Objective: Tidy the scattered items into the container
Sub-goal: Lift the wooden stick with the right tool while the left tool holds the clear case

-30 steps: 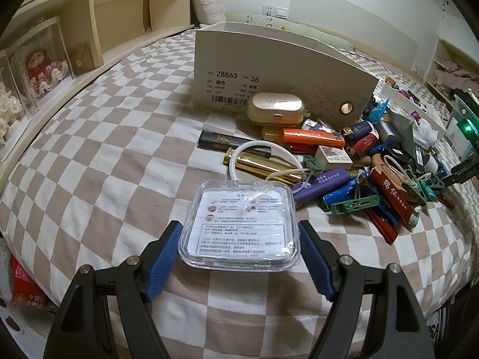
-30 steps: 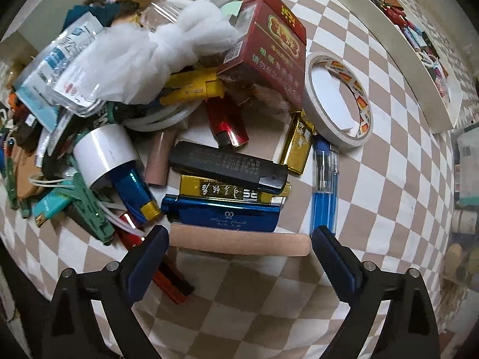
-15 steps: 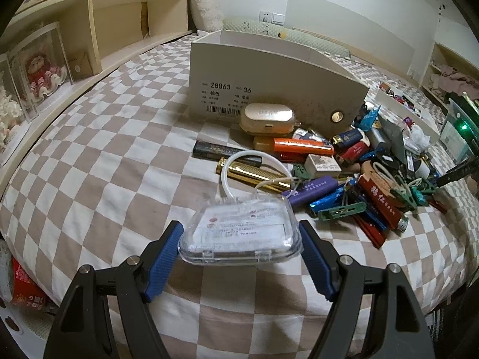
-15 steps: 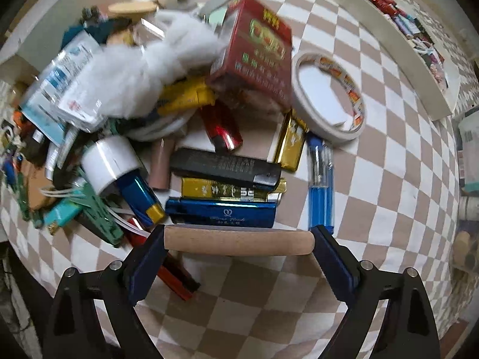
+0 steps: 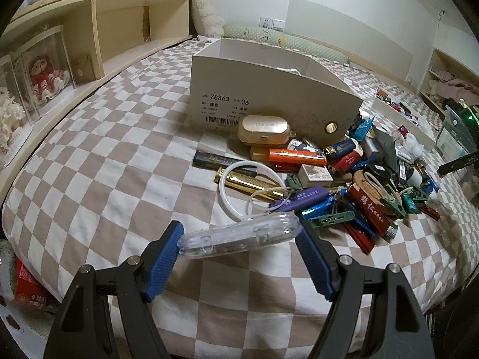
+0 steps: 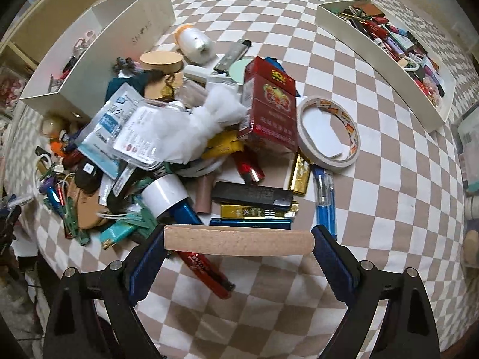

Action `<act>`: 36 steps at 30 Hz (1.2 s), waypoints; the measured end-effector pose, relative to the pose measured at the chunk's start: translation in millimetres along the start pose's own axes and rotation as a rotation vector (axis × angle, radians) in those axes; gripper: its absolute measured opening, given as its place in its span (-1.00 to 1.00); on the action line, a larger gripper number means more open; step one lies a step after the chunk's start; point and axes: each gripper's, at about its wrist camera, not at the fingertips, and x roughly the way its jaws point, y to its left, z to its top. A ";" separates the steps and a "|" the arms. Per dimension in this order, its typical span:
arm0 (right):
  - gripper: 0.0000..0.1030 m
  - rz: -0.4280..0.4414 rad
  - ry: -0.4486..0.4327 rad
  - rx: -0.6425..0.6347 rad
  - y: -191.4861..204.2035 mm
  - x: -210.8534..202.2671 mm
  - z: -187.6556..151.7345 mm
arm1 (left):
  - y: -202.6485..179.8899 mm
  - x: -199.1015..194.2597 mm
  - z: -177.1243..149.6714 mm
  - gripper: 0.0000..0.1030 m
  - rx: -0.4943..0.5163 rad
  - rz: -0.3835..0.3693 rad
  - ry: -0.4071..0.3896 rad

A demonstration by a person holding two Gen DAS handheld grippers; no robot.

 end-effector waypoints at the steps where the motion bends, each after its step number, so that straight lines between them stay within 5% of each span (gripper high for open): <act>1: 0.83 0.002 0.003 -0.005 4.9 17.2 14.1 | -0.8 1.9 0.7 0.49 0.002 0.006 0.005; 11: 0.83 0.003 0.011 -0.019 -2.2 32.6 15.9 | -2.7 27.7 32.3 0.45 -0.020 0.081 0.009; 15: 0.83 0.007 0.017 -0.018 2.4 38.5 17.3 | 4.1 47.7 42.4 0.09 -0.039 0.099 0.065; 19: 0.83 0.014 0.024 -0.023 10.3 41.7 15.2 | 14.2 59.7 49.0 0.25 -0.090 0.084 0.106; 22: 0.83 0.024 0.024 -0.026 12.7 40.9 13.5 | 13.7 63.3 49.6 0.79 -0.103 0.107 0.128; 36: 0.83 0.031 0.038 -0.050 10.0 43.5 12.6 | -6.9 87.0 51.0 0.73 -0.173 0.200 0.189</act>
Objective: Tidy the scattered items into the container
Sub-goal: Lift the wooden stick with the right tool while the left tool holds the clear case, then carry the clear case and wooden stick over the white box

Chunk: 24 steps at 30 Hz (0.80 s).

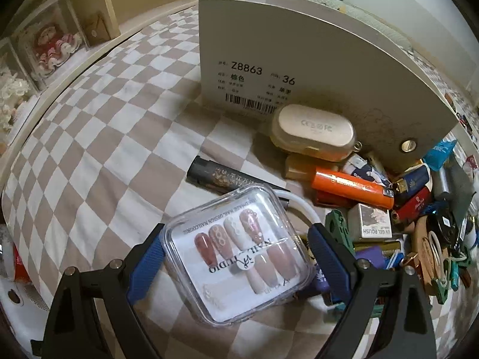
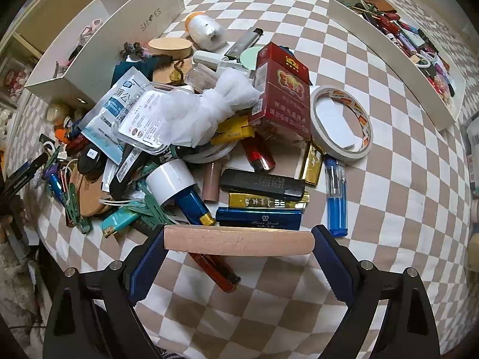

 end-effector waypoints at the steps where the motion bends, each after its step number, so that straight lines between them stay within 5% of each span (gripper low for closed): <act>1: 0.83 0.000 -0.001 0.003 -1.5 0.1 0.4 | 1.3 -0.3 -0.8 0.73 -0.003 -0.009 -0.001; 24: 0.83 0.060 -0.102 -0.021 29.6 -36.1 16.6 | 1.0 -50.1 -3.8 0.61 0.048 -0.149 -0.094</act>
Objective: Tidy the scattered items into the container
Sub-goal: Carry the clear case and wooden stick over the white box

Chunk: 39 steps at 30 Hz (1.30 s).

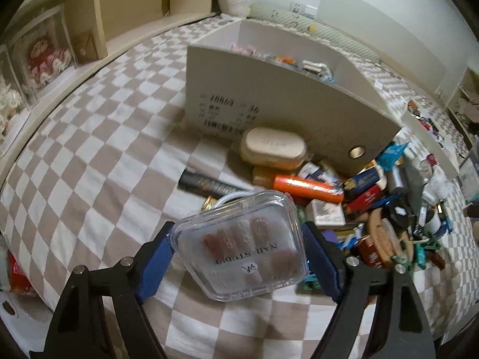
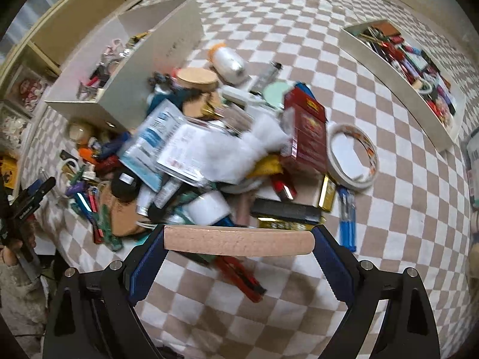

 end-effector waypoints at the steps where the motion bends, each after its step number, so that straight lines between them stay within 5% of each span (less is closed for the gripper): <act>1: 0.83 0.008 -0.007 -0.005 4.0 -2.1 1.6 | -2.0 -3.4 1.7 0.61 0.003 -0.007 -0.008; 12: 0.83 0.135 -0.080 -0.093 58.6 -31.2 25.1 | -22.2 -24.7 40.0 0.60 0.061 -0.076 -0.076; 22: 0.83 0.232 -0.128 -0.127 88.8 -52.0 37.7 | -44.9 -34.1 110.3 0.60 0.107 -0.120 -0.151; 33: 0.83 0.296 -0.130 -0.122 102.5 -52.1 53.8 | -54.1 2.3 205.7 0.60 0.127 -0.124 -0.164; 39: 0.83 0.333 -0.138 -0.115 103.2 -51.6 65.5 | -60.8 35.1 256.2 0.51 0.163 -0.068 -0.195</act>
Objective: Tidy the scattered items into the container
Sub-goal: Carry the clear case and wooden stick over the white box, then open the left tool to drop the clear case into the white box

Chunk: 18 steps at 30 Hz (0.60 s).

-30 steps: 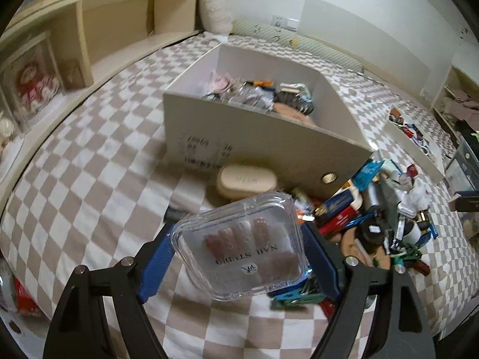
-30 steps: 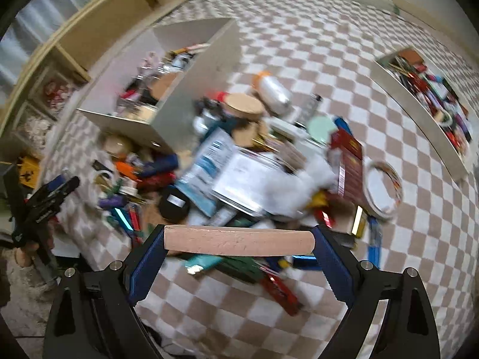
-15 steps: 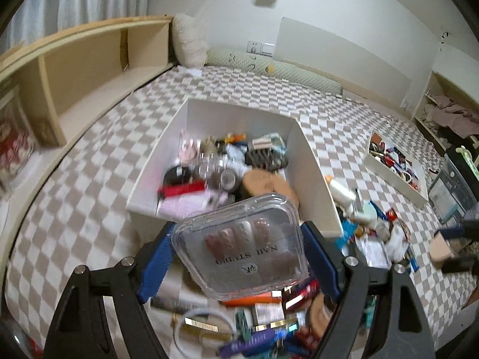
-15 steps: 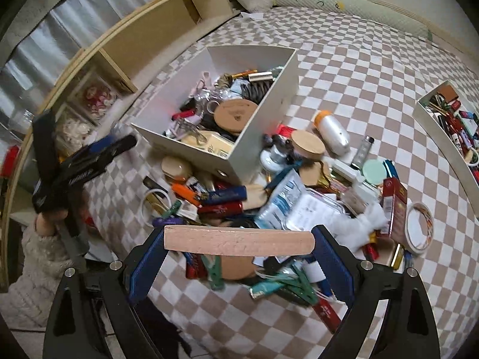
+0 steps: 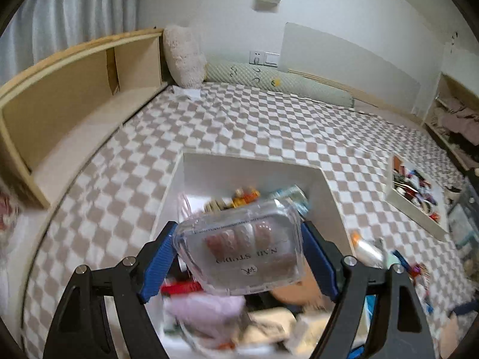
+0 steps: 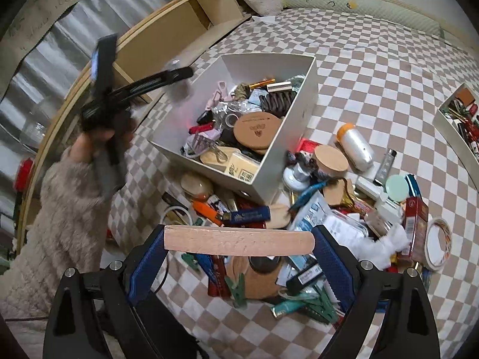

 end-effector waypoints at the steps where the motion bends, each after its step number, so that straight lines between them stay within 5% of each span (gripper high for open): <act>1: 0.83 0.007 -0.001 0.002 -0.8 0.5 1.9 | 0.8 7.2 5.1 0.47 0.002 0.006 0.003; 11: 0.83 0.039 0.005 0.035 -16.7 8.5 10.2 | 3.4 84.1 35.0 0.33 0.050 0.097 0.085; 18: 0.83 0.050 0.012 0.058 -28.5 20.5 20.2 | 4.0 87.7 24.8 0.33 0.079 0.060 0.118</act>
